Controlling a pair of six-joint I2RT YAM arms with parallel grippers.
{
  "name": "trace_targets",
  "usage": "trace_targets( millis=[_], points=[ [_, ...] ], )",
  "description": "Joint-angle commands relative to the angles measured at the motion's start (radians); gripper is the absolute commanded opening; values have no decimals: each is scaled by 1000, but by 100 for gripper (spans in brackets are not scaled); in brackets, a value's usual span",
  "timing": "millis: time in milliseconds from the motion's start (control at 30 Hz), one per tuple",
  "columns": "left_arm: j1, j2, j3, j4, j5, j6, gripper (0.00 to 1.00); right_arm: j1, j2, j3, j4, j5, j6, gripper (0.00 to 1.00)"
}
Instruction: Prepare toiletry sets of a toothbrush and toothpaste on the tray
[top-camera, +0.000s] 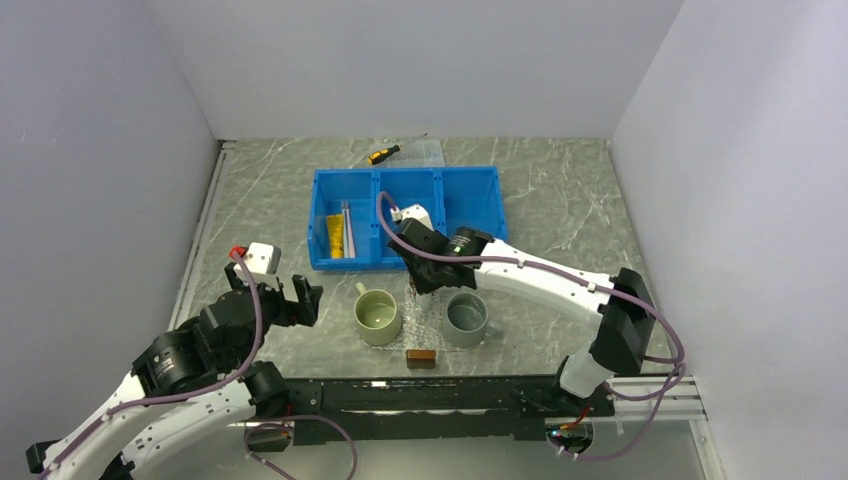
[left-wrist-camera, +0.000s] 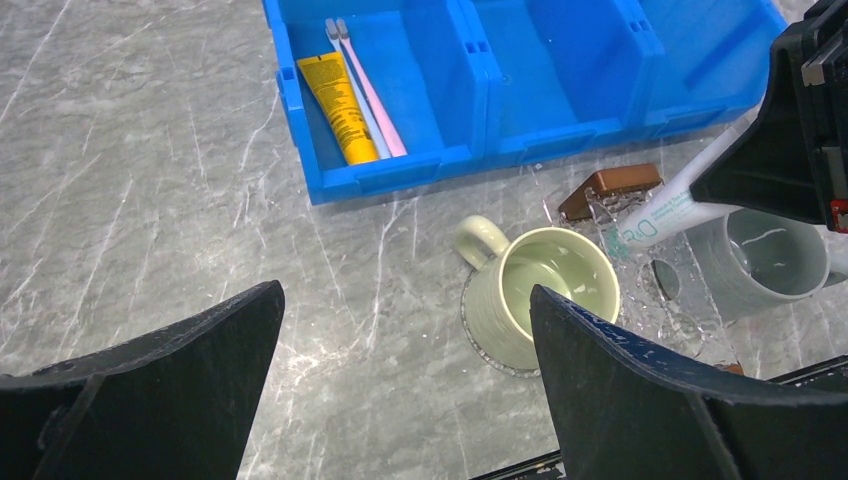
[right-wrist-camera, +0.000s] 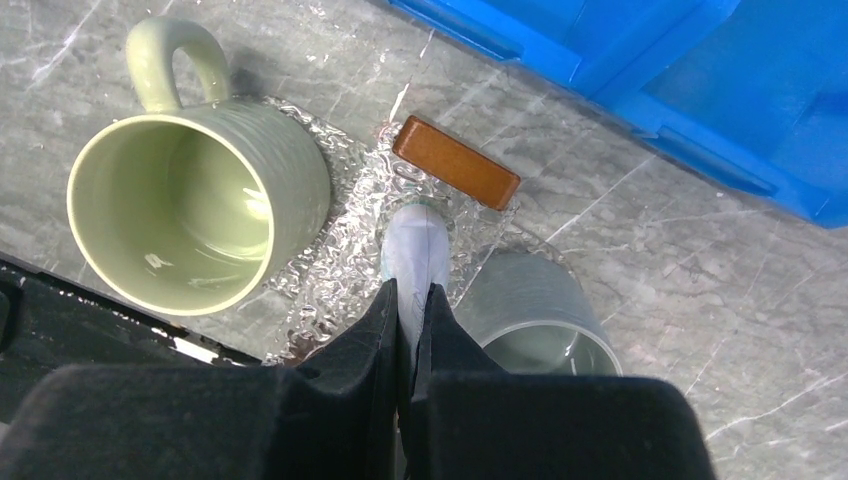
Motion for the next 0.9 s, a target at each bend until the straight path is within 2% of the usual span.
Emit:
trace_targets(
  millis=[0, 600, 700, 767, 867],
  points=[
    [6, 21, 4, 15, 1, 8, 99, 1, -7, -10, 57, 24, 13, 0],
    [12, 34, 3, 22, 7, 15, 99, 1, 6, -53, 98, 32, 27, 0],
    [13, 34, 0, 24, 9, 16, 99, 1, 7, -55, 103, 31, 26, 3],
    [14, 35, 2, 24, 9, 16, 99, 1, 9, -52, 100, 31, 27, 12],
    [14, 38, 2, 23, 9, 17, 100, 2, 9, -46, 97, 39, 28, 19]
  ],
)
